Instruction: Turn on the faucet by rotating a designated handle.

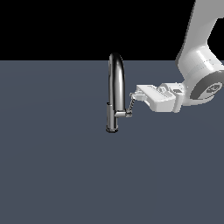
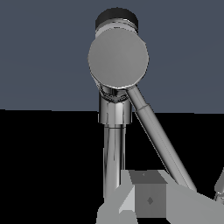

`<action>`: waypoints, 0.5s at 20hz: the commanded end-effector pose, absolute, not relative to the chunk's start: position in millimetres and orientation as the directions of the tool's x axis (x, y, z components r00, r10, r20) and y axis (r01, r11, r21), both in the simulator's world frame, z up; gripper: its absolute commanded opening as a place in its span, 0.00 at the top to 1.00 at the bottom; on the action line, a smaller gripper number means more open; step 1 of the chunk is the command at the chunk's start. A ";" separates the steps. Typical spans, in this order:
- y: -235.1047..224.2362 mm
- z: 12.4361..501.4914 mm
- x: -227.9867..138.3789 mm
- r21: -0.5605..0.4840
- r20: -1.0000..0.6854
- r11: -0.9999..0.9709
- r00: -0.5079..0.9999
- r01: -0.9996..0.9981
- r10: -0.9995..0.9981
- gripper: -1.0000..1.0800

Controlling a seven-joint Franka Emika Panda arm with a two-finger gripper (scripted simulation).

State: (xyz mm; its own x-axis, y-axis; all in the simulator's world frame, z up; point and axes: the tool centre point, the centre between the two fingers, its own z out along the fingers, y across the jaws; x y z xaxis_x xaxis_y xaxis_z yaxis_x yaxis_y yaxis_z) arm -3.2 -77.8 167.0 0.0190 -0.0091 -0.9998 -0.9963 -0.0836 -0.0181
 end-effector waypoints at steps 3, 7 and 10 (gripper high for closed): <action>-77.0 155.1 -19.0 -0.012 -1.000 -0.089 0.013 -0.996 -0.005 1.00; -77.1 144.9 -33.8 -0.012 -1.000 -0.092 0.012 -0.996 -0.002 1.00; -77.1 136.9 -45.4 -0.011 -1.000 -0.094 0.011 -0.995 -0.001 1.00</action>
